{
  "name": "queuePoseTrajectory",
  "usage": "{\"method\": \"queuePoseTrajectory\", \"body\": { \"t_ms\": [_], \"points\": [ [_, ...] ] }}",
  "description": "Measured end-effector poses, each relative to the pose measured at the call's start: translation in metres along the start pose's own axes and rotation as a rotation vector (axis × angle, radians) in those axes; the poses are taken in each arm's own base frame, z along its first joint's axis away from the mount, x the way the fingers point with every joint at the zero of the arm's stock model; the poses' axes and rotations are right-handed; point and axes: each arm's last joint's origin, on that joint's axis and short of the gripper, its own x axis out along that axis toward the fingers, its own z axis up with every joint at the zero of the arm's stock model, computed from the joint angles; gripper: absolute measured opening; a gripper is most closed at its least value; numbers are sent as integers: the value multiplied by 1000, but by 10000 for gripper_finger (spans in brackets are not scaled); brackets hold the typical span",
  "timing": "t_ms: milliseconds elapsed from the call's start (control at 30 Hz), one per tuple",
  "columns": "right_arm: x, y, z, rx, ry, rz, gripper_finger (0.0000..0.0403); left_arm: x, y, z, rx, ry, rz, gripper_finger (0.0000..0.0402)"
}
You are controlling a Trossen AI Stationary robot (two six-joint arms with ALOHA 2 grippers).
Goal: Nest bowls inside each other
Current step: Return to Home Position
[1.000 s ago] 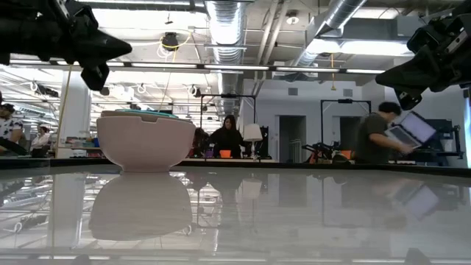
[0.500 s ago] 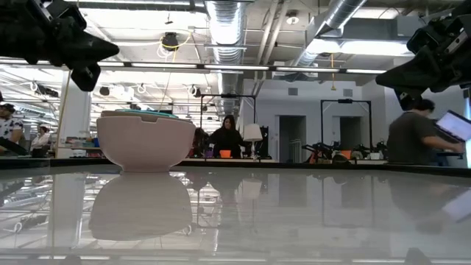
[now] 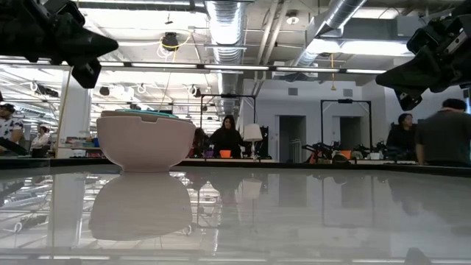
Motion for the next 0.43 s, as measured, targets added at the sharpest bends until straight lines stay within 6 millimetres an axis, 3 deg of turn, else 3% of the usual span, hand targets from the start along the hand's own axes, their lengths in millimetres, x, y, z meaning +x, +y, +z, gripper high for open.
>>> {"method": "queuePoseTrajectory", "body": {
  "t_ms": [433],
  "points": [
    [0,0,0,0,0,-3,42,0,3,-1,8,-12,77,0]
  ]
}}
